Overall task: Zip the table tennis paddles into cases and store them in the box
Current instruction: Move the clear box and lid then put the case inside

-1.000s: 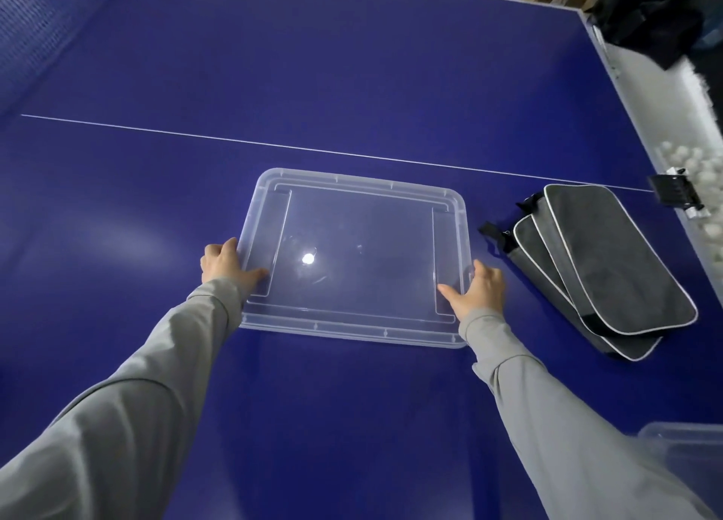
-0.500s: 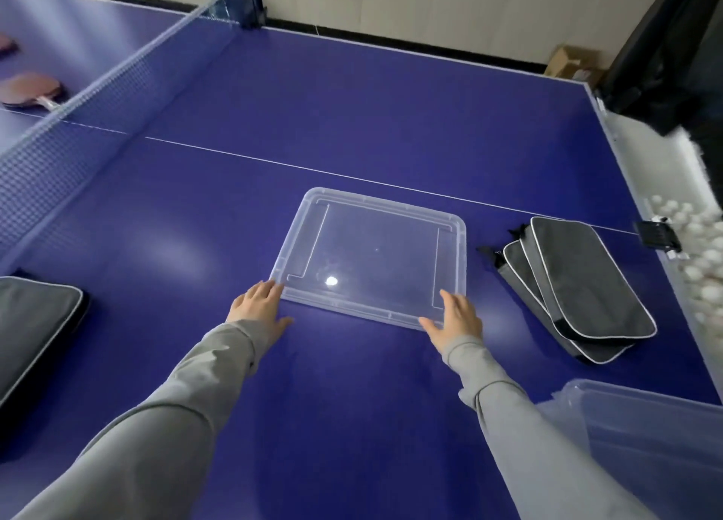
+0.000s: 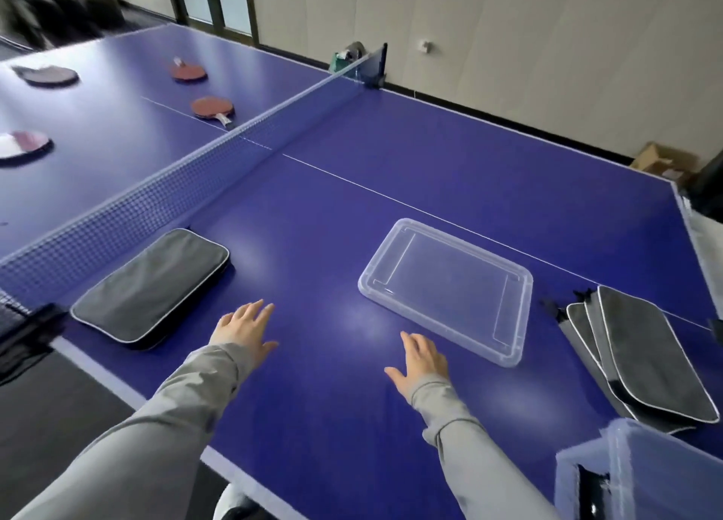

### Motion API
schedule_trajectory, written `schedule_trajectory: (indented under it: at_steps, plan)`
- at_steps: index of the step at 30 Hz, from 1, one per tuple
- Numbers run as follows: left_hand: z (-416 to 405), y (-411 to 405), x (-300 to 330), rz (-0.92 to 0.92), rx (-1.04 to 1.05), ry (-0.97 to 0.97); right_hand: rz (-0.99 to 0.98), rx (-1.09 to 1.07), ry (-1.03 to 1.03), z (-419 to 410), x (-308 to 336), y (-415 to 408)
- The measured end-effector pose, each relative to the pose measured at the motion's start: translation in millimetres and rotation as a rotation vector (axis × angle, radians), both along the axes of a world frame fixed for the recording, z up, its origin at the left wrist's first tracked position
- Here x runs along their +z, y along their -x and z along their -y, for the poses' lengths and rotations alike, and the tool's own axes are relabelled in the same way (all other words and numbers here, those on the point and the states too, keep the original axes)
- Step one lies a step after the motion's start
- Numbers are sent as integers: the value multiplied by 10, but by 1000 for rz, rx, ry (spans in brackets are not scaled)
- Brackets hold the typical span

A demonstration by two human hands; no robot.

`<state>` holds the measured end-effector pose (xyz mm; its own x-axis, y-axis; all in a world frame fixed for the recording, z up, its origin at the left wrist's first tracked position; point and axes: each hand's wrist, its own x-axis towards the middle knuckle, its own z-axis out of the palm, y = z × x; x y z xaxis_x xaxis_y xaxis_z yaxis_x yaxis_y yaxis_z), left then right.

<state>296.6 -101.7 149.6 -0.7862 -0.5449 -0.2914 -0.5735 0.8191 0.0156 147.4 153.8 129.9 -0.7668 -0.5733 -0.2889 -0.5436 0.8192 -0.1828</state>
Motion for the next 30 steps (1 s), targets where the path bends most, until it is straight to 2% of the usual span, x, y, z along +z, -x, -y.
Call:
schedule_trajectory:
  at_steps: [8,14,19,30]
  plan:
    - [1375,-915,-129,-156,227,-36,-5,22,16,1288,-24,-520]
    - [2626,-1206,-256,-162,260,-85,76,-43,6,2608,-155,-1041]
    - [3299,-1237,-375,-134,263,-177,137,-130,42,3461,-214,-1299]
    - [3753,-824,-751,-168,443,-690,440,-454,256,4224,-588,-1435]
